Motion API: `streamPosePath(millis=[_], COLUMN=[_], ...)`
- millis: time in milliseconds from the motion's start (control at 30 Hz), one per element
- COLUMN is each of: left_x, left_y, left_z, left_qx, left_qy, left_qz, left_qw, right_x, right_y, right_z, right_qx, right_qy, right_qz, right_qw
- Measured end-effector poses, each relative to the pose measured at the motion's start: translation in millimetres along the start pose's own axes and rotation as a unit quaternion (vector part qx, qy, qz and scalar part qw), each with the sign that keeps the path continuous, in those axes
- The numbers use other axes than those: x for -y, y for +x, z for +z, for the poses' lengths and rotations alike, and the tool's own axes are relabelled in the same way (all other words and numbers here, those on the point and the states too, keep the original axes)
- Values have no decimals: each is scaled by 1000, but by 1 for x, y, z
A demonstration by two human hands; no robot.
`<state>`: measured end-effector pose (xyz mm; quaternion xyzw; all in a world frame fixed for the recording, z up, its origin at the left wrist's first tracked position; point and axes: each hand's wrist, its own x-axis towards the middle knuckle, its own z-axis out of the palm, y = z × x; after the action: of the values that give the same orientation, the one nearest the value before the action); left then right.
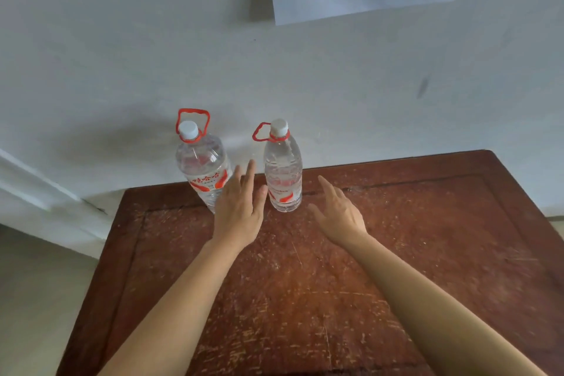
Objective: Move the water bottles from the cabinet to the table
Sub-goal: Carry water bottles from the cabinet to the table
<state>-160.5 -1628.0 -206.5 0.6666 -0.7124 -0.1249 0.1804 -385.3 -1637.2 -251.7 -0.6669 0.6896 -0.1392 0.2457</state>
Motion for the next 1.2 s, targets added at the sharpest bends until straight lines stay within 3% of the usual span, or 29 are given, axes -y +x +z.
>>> streamPosePath(millis=[300, 433, 567, 767, 967, 1200], left_x=[46, 39, 35, 33, 34, -9], left_y=[-89, -91, -125, -242, -401, -612], left_z=[-23, -77, -120, -136, -152, -178], left_qx=[-12, -109, -220, -279, -279, -299], left_qy=[117, 142, 192, 229, 324, 360], left_qz=[-68, -69, -111, -243, -385, -576], left_qw=[991, 982, 950, 900, 818, 671], right_x=[20, 61, 109, 158, 230, 311], right_y=[-73, -74, -74, -107, -202, -389], right_z=[-16, -43, -59, -29, 46, 110], right_qx=[-42, -104, -143, -108, -1, 92], right_qy=[-134, -154, -148, -62, 1, 55], right_qz=[-74, -152, -251, -421, -561, -734], right_qw=[987, 971, 946, 898, 828, 671])
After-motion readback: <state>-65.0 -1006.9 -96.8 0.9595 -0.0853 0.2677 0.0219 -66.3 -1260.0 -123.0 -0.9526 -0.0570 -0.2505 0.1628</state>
